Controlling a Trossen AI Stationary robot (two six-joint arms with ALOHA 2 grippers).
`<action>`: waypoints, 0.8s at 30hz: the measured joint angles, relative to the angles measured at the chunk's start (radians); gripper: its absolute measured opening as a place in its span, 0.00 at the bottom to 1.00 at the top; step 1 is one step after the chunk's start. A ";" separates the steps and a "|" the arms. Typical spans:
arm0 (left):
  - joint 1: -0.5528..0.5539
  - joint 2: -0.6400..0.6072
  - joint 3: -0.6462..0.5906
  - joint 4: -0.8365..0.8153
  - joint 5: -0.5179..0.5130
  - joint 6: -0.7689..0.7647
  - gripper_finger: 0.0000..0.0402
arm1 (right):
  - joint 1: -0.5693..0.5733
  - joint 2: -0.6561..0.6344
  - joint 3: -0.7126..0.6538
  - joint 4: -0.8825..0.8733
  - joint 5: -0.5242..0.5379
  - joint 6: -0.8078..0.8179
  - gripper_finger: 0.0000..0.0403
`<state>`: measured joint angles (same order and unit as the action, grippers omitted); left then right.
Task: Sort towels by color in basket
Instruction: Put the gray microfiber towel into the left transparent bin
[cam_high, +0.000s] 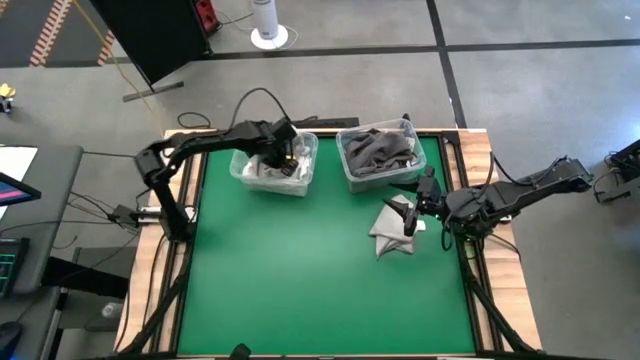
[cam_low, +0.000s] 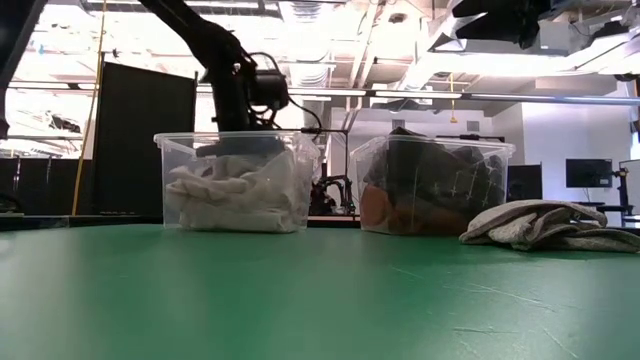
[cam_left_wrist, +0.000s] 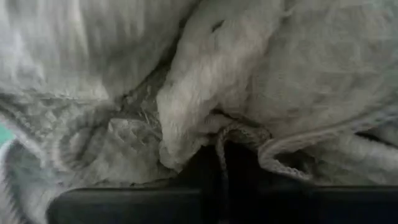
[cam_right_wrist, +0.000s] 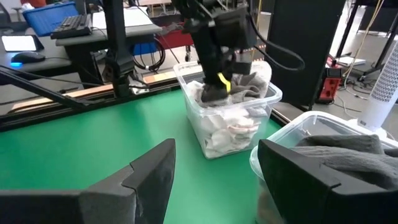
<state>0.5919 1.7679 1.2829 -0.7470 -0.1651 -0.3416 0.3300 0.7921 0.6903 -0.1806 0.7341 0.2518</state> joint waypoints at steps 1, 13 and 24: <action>-0.004 0.020 0.001 0.005 -0.014 -0.005 0.07 | 0.002 0.000 0.000 0.000 0.000 0.007 0.67; -0.082 0.117 0.000 0.019 -0.104 0.036 0.25 | 0.037 0.000 0.000 0.001 -0.001 0.011 0.67; -0.106 -0.158 -0.008 -0.022 -0.087 0.073 0.36 | 0.036 0.000 0.000 0.003 -0.001 0.013 0.67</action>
<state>0.4863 1.6098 1.2751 -0.7691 -0.2520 -0.2690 0.3664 0.7921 0.6903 -0.1776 0.7330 0.2646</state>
